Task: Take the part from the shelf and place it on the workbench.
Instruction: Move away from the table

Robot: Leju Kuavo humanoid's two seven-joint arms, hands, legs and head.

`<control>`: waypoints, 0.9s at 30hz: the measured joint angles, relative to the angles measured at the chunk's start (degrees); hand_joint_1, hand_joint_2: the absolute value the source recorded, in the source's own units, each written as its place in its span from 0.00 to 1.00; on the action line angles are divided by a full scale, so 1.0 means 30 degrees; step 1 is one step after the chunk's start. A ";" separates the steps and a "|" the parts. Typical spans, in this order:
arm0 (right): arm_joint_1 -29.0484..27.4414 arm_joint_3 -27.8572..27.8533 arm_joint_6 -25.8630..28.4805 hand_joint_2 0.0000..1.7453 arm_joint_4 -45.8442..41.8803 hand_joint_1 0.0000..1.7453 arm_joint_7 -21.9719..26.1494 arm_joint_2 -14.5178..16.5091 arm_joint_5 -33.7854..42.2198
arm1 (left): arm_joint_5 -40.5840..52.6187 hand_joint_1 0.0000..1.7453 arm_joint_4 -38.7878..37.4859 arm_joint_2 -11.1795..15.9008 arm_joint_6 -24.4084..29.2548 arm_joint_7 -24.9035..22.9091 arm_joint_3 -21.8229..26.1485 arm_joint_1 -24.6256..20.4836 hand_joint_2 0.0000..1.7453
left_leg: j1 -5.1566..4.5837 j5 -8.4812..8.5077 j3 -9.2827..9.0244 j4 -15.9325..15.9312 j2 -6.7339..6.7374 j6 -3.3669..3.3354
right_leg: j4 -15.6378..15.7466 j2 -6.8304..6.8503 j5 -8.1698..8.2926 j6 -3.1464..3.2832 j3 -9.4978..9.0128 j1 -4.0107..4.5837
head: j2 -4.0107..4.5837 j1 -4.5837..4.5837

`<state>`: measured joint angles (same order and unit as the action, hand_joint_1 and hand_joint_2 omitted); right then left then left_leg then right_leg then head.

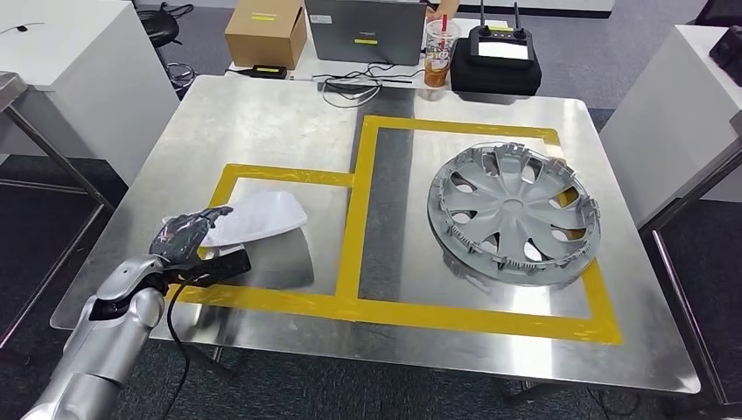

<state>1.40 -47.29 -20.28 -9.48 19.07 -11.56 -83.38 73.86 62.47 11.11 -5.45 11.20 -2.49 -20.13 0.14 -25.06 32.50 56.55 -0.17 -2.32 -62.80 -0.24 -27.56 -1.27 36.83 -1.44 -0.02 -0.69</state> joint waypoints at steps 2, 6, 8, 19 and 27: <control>0.0010 0.0009 0.0006 0.00 -0.0013 0.00 -0.0051 -0.0004 0.0016 | -0.0452 0.00 0.0022 -0.0102 -0.0002 -0.0054 0.0022 0.0115 0.00 | -0.0092 0.0018 0.0035 -0.0005 0.0003 -0.0070 | -0.2670 0.0001 -0.1079 0.0125 0.1259 0.0024 | -0.0002 0.0016; -0.0095 0.0011 0.0099 0.00 -0.0022 0.00 -0.0066 -0.0007 0.0188 | -0.4531 0.00 0.0804 -0.0783 -0.0047 0.1364 0.0929 0.0782 0.00 | -0.0201 -0.0021 0.0040 0.0046 -0.0049 -0.0078 | -0.1933 0.0006 -0.0500 -0.0257 0.0883 0.0024 | 0.0000 0.0013; -0.0113 0.0011 0.0161 0.00 -0.0031 0.00 -0.0026 -0.0035 0.0204 | -0.6147 0.00 0.1483 -0.1120 -0.0160 0.2024 0.1447 0.0981 0.00 | -0.0270 -0.0110 0.0084 0.0166 -0.0089 0.0032 | 0.0761 0.0010 0.0396 -0.0278 -0.0455 0.0044 | 0.0002 0.0009; -0.0193 0.0007 0.0263 0.00 -0.0047 0.00 0.0016 0.0024 0.0313 | -1.1116 0.00 0.4052 -0.2025 -0.1271 0.3315 0.2509 0.1994 0.00 | 0.0038 -0.2831 0.2756 0.5926 -0.0048 0.0849 | 0.1777 -0.0015 0.0686 0.0512 -0.1106 0.0014 | -0.0002 -0.0105; -0.0316 0.0007 0.0350 0.00 -0.0047 0.00 0.0064 0.0129 0.0326 | -2.6376 0.00 0.9351 -0.3415 -0.7117 0.6146 0.3889 0.2999 0.00 | -0.0165 -0.0344 0.0205 0.0301 -0.0032 0.0292 | 0.1870 -0.0082 0.0679 0.0127 -0.1141 0.0126 | 0.0002 -0.0100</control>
<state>0.46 -47.27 -19.23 -9.62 19.26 -11.17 -82.41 -5.27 90.52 0.87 -26.80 29.63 9.18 -11.13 -0.35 -26.10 33.12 57.45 -0.27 -1.44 -57.19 -0.48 -25.52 -0.89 33.40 -1.07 -0.01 -0.99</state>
